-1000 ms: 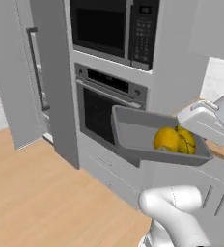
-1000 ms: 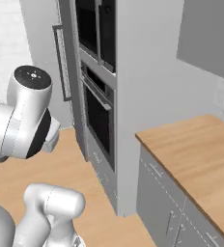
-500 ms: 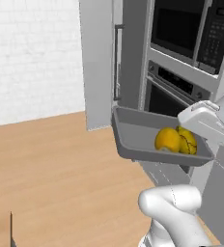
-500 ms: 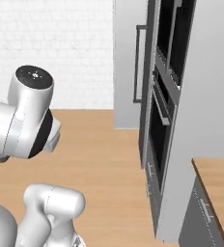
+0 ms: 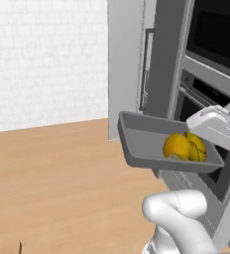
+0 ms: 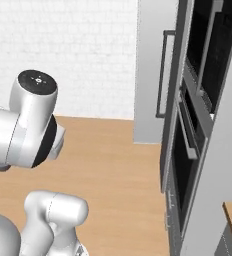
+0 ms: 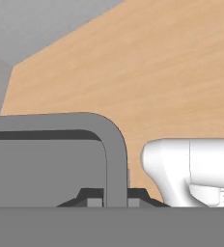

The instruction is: Take the meat container that has the shrimp and place it on the second highest rack of the freezer. Then take the vegetable container that has the lemons and place it on the highest rack of the freezer.

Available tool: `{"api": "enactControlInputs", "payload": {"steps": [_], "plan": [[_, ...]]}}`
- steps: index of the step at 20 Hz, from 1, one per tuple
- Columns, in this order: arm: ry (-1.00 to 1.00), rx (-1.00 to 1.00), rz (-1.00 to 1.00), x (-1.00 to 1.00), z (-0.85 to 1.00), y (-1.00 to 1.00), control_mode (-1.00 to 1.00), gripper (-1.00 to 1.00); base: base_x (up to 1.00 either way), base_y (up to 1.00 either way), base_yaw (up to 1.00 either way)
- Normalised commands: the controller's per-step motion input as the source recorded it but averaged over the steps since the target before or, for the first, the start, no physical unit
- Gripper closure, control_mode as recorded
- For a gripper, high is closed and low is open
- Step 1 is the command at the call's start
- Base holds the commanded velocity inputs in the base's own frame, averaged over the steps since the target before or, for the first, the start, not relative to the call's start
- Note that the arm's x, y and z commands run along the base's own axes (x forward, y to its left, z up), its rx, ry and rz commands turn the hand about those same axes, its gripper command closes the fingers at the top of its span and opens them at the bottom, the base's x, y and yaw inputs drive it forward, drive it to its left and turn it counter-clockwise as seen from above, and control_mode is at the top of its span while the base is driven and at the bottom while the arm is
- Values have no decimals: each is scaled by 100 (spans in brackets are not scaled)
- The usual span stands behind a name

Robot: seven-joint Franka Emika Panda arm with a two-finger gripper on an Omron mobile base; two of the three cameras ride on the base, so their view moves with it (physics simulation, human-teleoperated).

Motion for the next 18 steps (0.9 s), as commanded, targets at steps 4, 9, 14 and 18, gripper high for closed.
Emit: {"api": "enactControlInputs", "payload": {"steps": [4,9,14,18], "plan": [[0,0,0,0,0,0,100,100,87,29,2],[0,0,0,0,0,0,100,100,73,45,0],[0,0,0,0,0,0,100,100,70,67,-12],[0,0,0,0,0,0,100,100,89,73,-15]]}}
